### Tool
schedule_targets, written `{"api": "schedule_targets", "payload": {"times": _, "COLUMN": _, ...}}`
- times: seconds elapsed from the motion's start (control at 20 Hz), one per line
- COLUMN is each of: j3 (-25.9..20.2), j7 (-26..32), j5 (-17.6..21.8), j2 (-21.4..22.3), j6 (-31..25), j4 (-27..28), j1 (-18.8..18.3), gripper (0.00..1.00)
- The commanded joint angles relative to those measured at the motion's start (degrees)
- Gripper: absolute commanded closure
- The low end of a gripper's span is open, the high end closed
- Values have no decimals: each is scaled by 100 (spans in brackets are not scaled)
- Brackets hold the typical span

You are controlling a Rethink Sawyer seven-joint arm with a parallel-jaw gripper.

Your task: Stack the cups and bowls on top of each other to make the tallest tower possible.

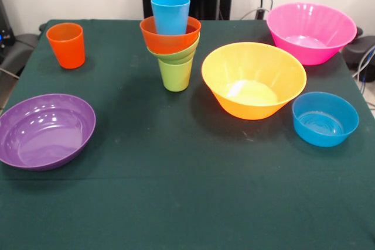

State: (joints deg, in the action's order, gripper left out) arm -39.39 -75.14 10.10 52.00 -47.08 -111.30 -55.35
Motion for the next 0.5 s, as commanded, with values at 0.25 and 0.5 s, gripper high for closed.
{"api": "schedule_targets", "payload": {"times": 0.25, "j3": 254, "j7": -122, "j5": 484, "j2": -133, "j6": -328, "j4": -259, "j1": 270, "gripper": 100}}
{"api": "schedule_targets", "payload": {"times": 0.5, "j3": 265, "j7": -90, "j5": 541, "j2": -127, "j6": -333, "j4": -271, "j1": 262, "gripper": 100}}
